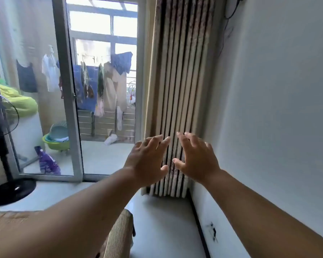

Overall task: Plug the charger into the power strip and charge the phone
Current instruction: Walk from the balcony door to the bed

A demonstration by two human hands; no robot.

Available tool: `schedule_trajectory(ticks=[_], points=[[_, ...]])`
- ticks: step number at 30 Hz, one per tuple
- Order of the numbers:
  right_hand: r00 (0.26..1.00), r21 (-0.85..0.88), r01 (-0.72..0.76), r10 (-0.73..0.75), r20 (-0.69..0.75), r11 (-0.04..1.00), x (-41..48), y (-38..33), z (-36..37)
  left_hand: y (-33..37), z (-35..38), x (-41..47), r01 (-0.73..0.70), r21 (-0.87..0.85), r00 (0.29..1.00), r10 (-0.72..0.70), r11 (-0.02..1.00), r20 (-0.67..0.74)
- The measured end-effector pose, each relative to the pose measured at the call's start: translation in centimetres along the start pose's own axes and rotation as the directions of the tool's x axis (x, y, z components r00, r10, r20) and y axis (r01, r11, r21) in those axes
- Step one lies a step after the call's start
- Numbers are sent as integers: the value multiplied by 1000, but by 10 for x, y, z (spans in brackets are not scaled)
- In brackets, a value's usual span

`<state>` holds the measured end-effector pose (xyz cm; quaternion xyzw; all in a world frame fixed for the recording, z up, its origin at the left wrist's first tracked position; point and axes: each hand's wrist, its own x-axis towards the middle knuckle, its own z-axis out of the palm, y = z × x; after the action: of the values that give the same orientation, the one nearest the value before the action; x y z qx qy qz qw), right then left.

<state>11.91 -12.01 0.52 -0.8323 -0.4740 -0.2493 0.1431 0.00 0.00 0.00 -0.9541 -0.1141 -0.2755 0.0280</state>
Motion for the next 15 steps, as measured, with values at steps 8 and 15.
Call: schedule_trajectory(ticks=[8, 15], points=[[960, 52, -39, 23, 280, 998, -17, 12, 97, -28, 100, -35, 123, -31, 949, -109, 992, 295], [860, 84, -107, 50, 508, 991, -1, 54, 191, -59, 192, -15, 279, -20, 855, -239, 960, 460]])
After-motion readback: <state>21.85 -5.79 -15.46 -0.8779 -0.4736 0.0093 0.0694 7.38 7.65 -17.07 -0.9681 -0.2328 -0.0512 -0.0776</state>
